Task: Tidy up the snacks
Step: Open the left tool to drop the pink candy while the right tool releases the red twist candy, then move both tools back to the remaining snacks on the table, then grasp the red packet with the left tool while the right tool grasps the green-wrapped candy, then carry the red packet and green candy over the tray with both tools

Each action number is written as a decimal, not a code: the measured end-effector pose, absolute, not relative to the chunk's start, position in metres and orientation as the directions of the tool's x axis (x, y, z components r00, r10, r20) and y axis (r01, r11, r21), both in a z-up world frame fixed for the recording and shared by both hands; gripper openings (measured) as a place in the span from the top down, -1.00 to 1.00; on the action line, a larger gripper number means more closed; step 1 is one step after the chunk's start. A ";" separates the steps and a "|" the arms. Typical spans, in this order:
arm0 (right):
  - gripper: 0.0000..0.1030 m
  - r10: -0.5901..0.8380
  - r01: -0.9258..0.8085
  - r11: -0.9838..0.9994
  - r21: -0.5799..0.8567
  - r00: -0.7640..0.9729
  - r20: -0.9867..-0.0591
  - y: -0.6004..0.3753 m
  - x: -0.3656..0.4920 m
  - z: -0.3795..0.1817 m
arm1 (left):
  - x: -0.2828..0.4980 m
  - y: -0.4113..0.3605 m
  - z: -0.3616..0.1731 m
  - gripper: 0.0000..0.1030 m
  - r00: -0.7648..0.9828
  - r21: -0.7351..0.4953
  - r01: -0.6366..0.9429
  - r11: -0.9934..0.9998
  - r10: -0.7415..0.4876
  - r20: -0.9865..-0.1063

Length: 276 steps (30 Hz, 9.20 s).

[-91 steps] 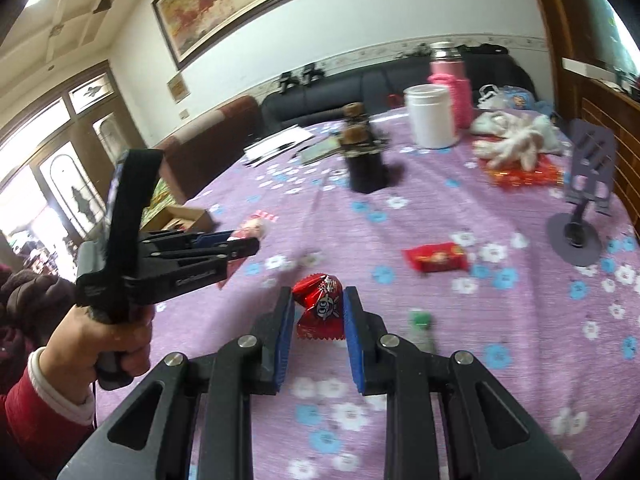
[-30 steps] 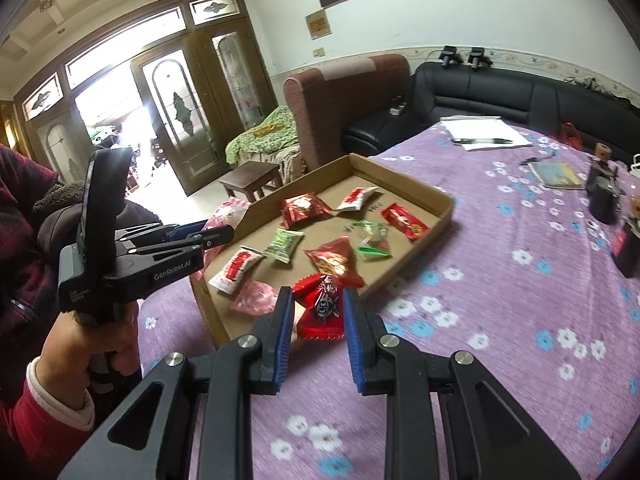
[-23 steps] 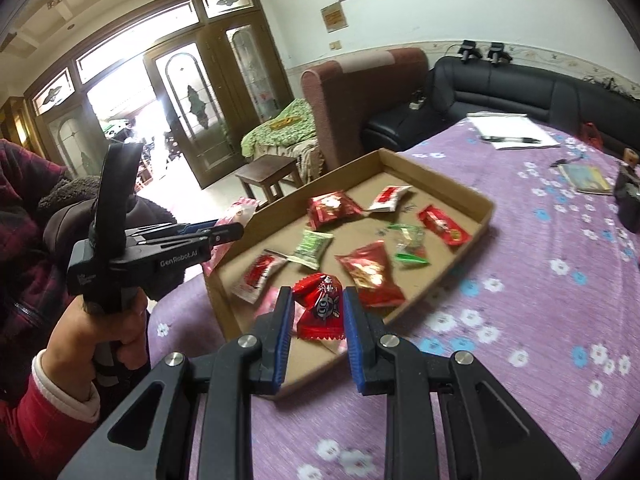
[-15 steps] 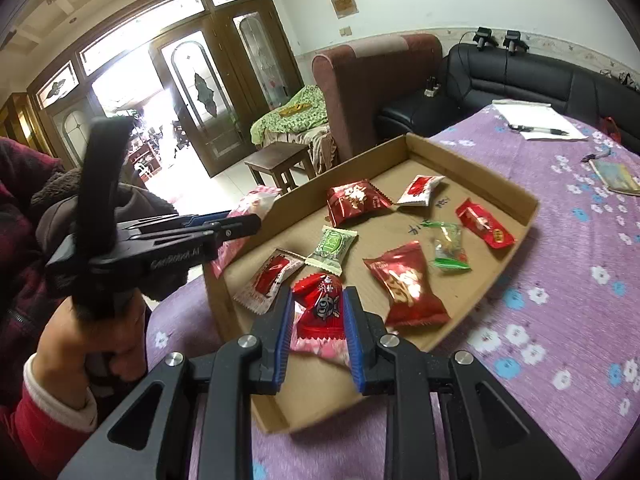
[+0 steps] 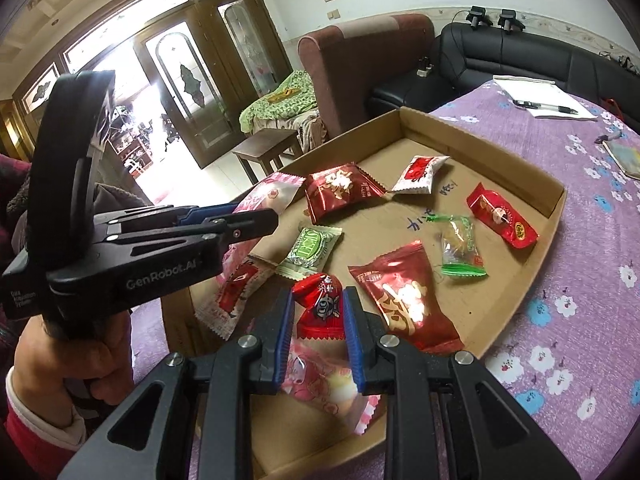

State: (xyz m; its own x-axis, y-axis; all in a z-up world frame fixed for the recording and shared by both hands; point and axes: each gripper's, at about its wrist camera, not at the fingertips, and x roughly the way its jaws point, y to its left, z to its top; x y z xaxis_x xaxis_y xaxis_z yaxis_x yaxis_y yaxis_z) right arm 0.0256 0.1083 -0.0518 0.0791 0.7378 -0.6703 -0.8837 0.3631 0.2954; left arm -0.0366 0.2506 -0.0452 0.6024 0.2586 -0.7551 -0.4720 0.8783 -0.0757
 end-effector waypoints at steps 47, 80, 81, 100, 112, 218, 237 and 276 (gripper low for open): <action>-0.05 0.722 -0.857 0.456 0.241 0.198 -0.663 0.082 0.037 -0.039 | -0.018 0.263 -0.064 0.48 0.539 -0.018 -0.491 0.871 0.287 -0.792; -0.14 0.645 -0.638 0.718 0.279 0.459 -0.611 -0.173 0.059 -0.024 | -0.018 0.168 -0.003 -0.66 0.669 -0.054 -0.362 0.930 0.219 -0.710; -0.14 0.635 -0.624 0.730 0.278 0.470 -0.613 -0.182 0.062 -0.025 | -0.013 0.157 -0.002 -0.66 0.677 -0.063 -0.332 0.941 0.191 -0.710; -0.22 0.436 -0.446 0.877 0.178 0.584 -0.685 -0.312 0.098 -0.059 | 0.042 0.029 -0.020 -0.66 0.656 -0.094 -0.109 0.990 0.001 -0.755; 0.11 0.375 -0.487 0.870 0.070 0.565 -0.735 -0.296 0.113 -0.080 | 0.053 -0.002 -0.033 -0.66 0.624 -0.106 -0.056 0.993 -0.048 -0.780; 0.63 0.580 -0.544 0.790 0.281 0.517 -0.630 -0.295 0.053 -0.047 | 0.089 -0.072 -0.049 0.60 0.639 0.053 0.000 0.999 0.040 -0.768; 0.63 0.669 -0.712 0.655 0.253 0.390 -0.633 -0.177 0.027 -0.033 | 0.014 0.020 -0.031 0.59 0.667 0.059 -0.198 0.978 0.179 -0.724; 0.63 0.758 -0.861 0.457 0.224 0.245 -0.604 0.009 0.037 0.005 | -0.053 0.207 -0.002 0.58 0.637 0.017 -0.502 0.865 0.383 -0.669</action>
State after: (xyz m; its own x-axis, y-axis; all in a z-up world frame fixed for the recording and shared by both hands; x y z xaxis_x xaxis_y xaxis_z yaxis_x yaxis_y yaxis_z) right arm 0.0368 0.0092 0.0050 0.2455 0.7582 -0.6041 -0.8607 0.4572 0.2240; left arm -0.0529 0.2073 -0.0018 0.6375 0.3826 -0.6688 -0.5016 0.8650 0.0168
